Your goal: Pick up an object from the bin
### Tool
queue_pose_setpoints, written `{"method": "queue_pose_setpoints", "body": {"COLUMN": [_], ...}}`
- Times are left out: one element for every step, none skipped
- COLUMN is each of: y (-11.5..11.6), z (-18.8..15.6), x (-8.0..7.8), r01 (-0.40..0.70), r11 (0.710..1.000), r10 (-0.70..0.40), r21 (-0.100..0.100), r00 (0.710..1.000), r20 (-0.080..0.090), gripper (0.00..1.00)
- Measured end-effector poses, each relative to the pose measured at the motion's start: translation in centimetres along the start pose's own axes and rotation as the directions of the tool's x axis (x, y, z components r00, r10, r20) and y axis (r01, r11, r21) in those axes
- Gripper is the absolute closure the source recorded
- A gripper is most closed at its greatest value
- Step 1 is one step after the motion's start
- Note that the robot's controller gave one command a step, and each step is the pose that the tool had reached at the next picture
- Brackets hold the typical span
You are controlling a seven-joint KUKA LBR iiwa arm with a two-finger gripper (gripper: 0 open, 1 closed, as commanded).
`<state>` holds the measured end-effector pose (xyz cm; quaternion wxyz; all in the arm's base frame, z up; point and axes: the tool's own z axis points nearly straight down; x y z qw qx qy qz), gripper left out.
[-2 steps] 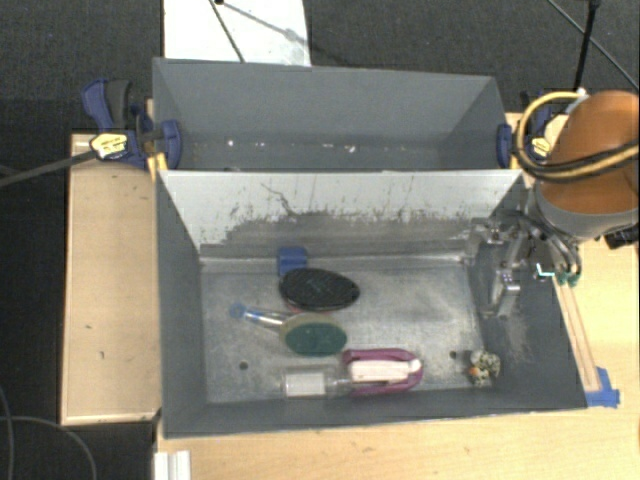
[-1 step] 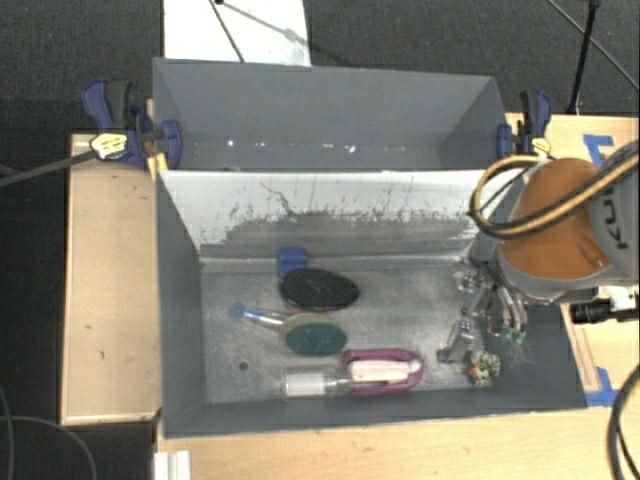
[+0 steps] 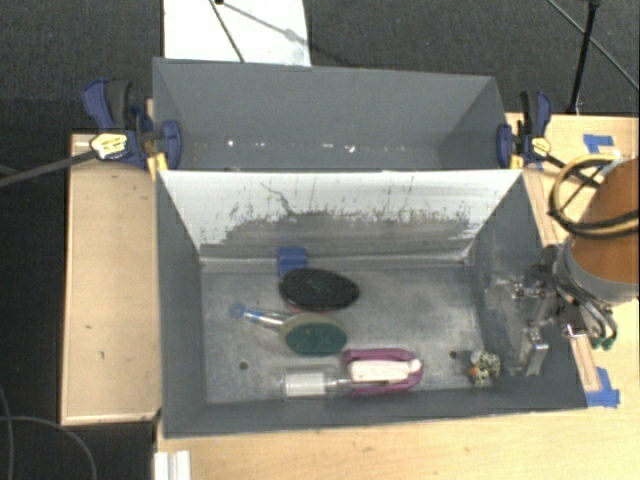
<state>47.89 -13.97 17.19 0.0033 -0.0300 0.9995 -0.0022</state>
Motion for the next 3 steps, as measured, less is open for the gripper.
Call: {"method": "queue_pose_setpoints", "body": {"y": [0.6,0.5,0.0], "z": [9.5,9.4,-8.1], "x": [-0.3,-0.2,-0.6], "r01": [0.196,0.199,0.183], "r11": [0.981,0.980,0.983], "r10": [-0.196,-0.199,-0.183], "r21": [-0.003,-0.003,0.000], "r00": [0.981,0.980,0.983], "r20": [0.004,0.000,0.005], "gripper": [0.00,1.00,1.00]}}
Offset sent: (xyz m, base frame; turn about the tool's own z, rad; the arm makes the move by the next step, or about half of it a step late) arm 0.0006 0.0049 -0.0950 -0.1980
